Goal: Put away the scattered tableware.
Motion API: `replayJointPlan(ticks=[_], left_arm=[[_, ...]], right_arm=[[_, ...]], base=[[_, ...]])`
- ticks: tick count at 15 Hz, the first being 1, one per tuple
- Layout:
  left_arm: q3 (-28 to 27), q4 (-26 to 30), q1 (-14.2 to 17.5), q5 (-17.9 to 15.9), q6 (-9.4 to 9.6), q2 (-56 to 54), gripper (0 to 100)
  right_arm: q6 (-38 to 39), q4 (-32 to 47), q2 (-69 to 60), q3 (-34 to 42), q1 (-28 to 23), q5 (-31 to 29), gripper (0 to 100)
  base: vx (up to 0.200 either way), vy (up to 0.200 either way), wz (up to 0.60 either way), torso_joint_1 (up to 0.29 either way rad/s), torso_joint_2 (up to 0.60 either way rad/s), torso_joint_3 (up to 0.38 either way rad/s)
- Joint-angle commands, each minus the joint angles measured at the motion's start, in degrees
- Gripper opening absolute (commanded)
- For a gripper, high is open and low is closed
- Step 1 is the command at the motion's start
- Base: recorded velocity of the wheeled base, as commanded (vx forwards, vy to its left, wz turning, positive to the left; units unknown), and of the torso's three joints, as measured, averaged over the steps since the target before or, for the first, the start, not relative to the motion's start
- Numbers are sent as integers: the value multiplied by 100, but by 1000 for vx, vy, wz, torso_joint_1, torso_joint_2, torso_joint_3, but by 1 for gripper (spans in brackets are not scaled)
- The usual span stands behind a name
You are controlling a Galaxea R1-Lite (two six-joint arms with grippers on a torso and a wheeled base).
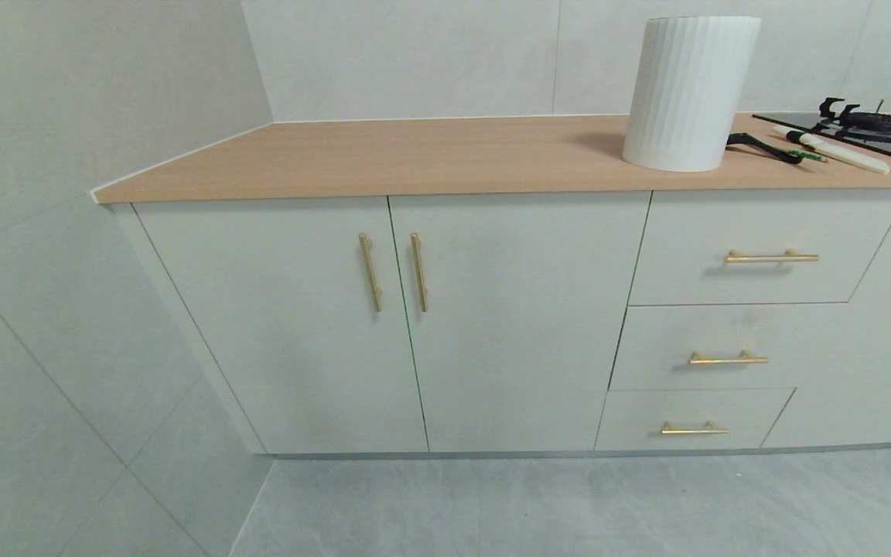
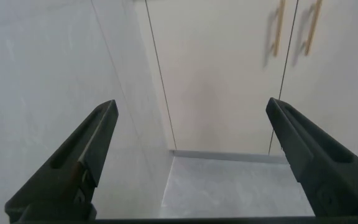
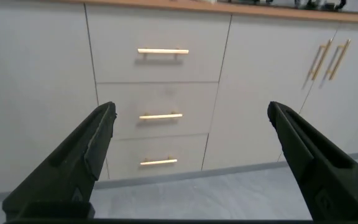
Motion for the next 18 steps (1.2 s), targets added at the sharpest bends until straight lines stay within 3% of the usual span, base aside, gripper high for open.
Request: replayJointPlan(ticks=[1, 2, 5, 9, 12, 16, 18], left_arm=[[530, -176, 52, -16, -40, -182, 100], [776, -378, 52, -34, -40, -182, 100], [1426, -739, 52, -438, -110, -182, 100], [1558, -844, 44, -974, -260, -182, 100], [1655, -932, 44, -1027, -269, -173, 100], [1760, -1038, 44, -1106, -594, -173, 100], [1760, -1046, 44, -1167, -594, -173, 100]], right_arm=[[121, -803, -79, 1168, -27, 33, 100], [218, -1163, -79, 1467, -27, 60, 100], [710, -539, -79, 1467, -27, 464, 100], [789, -539, -79, 1467, -27, 842, 100], [763, -170, -70, 1440, -27, 1282, 100], [736, -267, -70, 1467, -27, 1378, 100], [719, -276, -79, 1467, -27, 1387, 100]], base=[[0, 0, 0, 0, 0, 0], [0, 0, 0, 0, 0, 0], [0, 0, 0, 0, 0, 0], [0, 0, 0, 0, 0, 0], [0, 0, 0, 0, 0, 0], [0, 0, 0, 0, 0, 0], [0, 0, 0, 0, 0, 0]])
